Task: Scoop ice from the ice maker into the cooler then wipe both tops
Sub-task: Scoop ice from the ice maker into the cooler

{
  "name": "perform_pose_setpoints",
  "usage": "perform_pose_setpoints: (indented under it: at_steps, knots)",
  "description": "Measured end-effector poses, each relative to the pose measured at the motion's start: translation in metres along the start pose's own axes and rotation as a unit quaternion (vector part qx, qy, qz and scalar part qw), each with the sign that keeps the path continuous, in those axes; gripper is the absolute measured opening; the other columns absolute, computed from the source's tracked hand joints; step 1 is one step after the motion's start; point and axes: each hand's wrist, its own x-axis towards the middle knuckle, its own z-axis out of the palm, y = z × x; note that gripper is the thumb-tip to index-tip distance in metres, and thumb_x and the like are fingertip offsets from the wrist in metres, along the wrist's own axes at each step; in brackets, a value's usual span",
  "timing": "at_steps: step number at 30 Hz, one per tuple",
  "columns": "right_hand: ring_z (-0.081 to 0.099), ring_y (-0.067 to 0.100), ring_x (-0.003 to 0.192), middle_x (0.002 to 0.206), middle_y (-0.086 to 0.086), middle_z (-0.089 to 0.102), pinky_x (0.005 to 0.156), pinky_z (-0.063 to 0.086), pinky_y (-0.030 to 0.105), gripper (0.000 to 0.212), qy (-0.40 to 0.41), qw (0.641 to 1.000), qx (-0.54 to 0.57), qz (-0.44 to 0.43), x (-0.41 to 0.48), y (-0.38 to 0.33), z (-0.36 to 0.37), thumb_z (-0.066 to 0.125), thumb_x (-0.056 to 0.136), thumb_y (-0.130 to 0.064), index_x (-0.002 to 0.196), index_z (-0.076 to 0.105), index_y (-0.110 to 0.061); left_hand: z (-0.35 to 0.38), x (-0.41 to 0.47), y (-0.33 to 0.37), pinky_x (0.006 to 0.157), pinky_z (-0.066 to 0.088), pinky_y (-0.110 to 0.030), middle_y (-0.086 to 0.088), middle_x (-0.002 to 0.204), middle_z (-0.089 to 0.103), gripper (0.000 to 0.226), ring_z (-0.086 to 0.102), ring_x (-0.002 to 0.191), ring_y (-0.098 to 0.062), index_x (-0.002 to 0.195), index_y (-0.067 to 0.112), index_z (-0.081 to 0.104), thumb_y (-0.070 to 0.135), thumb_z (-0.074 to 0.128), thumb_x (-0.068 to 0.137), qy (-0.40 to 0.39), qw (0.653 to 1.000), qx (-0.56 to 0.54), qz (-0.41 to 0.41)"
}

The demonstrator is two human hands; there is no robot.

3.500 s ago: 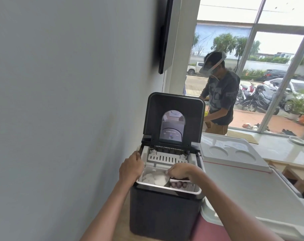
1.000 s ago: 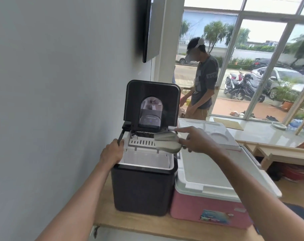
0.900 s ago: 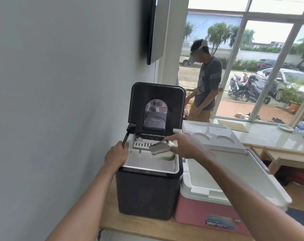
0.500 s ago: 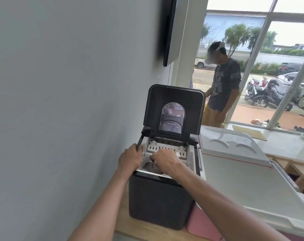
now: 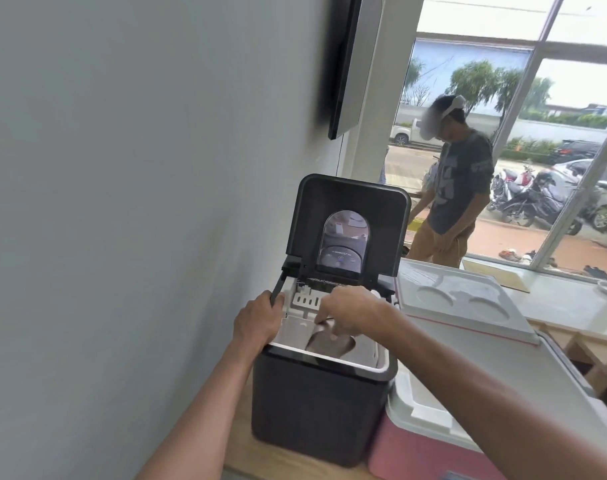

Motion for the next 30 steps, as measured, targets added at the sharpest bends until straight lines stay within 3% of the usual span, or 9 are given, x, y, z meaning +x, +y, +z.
perform_pose_setpoints:
  at_steps: [2,4,10,13,16,20,23,27,30]
  knots:
    - [0.066,0.024,0.086,0.097,0.004,0.068,0.061,0.046,0.032,0.025,0.027,0.997,-0.071,0.022,-0.001,-0.005,0.001,0.061,0.087,-0.005,0.108,0.071,-0.015,0.0,0.0,0.0,0.081,0.049,-0.041,-0.009,0.096,0.067,0.048,0.061,0.088,-0.032,0.1,0.015,0.058,0.053,0.028,0.098,0.001,1.0,-0.001,0.004]
    - [0.068,0.026,0.09,0.102,0.006,0.069,0.062,0.047,0.032,0.02,0.016,0.991,-0.127,0.03,0.0,-0.009,0.014,0.058,0.087,-0.001,0.102,0.07,-0.009,0.001,0.0,-0.001,0.08,0.049,-0.041,-0.008,0.095,0.067,0.048,0.061,0.086,-0.031,0.098,0.016,0.058,0.053,0.028,0.098,0.003,1.0,-0.005,0.006]
    - [0.067,0.024,0.097,0.11,0.006,0.069,0.062,0.043,0.032,0.016,-0.008,0.987,-0.159,0.023,0.007,-0.013,0.038,0.061,0.093,-0.014,0.106,0.067,-0.009,0.0,0.0,0.002,0.08,0.051,-0.042,-0.006,0.092,0.067,0.049,0.062,0.085,-0.03,0.098,0.017,0.059,0.056,0.028,0.097,0.003,1.0,-0.015,0.007]
    - [0.065,0.025,0.102,0.112,0.007,0.068,0.069,0.047,0.032,0.02,-0.071,0.99,-0.114,0.034,0.009,-0.012,0.03,0.061,0.089,-0.006,0.107,0.068,-0.007,0.001,0.0,0.002,0.079,0.05,-0.041,-0.005,0.092,0.067,0.049,0.062,0.084,-0.029,0.097,0.017,0.058,0.055,0.028,0.097,0.002,1.0,-0.016,0.005]
    - [0.063,0.025,0.089,0.094,0.005,0.065,0.075,0.054,0.034,0.006,-0.148,0.986,-0.06,0.041,0.007,-0.008,0.016,0.063,0.085,-0.013,0.09,0.064,-0.01,0.0,0.0,0.001,0.077,0.049,-0.039,-0.005,0.092,0.067,0.048,0.062,0.084,-0.028,0.099,0.017,0.059,0.054,0.029,0.098,0.004,1.0,-0.018,0.006]
    - [0.063,0.025,0.073,0.074,0.001,0.059,0.055,0.046,0.029,0.025,-0.186,0.977,0.043,0.093,0.005,0.008,0.016,0.056,0.091,-0.016,0.068,0.051,-0.009,0.002,0.0,0.0,0.075,0.047,-0.038,-0.005,0.091,0.067,0.048,0.062,0.084,-0.029,0.099,0.017,0.059,0.054,0.029,0.098,0.004,1.0,-0.02,0.003]
    - [0.054,0.019,0.043,0.048,0.002,0.059,0.055,0.051,0.033,0.031,-0.218,0.962,0.107,0.121,0.02,0.02,0.031,0.049,0.092,-0.022,0.069,0.06,-0.006,0.001,0.0,-0.001,0.072,0.045,-0.036,-0.001,0.085,0.065,0.045,0.061,0.083,-0.028,0.093,0.018,0.058,0.053,0.031,0.098,-0.001,0.999,-0.032,-0.006]
    - [0.049,0.014,0.035,0.051,0.003,0.057,0.039,0.041,0.022,0.043,-0.302,0.924,0.185,0.142,0.035,0.02,0.046,0.036,0.099,-0.025,0.069,0.062,-0.009,0.0,0.0,0.001,0.073,0.045,-0.036,0.0,0.085,0.065,0.043,0.06,0.082,-0.026,0.095,0.02,0.059,0.053,0.031,0.098,-0.002,0.999,-0.035,-0.008]
    - [0.049,0.012,0.035,0.053,0.002,0.058,0.045,0.042,0.023,0.045,-0.307,0.914,0.229,0.133,0.043,0.011,0.052,0.037,0.101,-0.029,0.069,0.061,-0.009,0.001,0.0,-0.001,0.074,0.046,-0.036,-0.001,0.087,0.065,0.043,0.061,0.082,-0.026,0.096,0.02,0.058,0.054,0.031,0.098,-0.003,0.999,-0.042,-0.008]
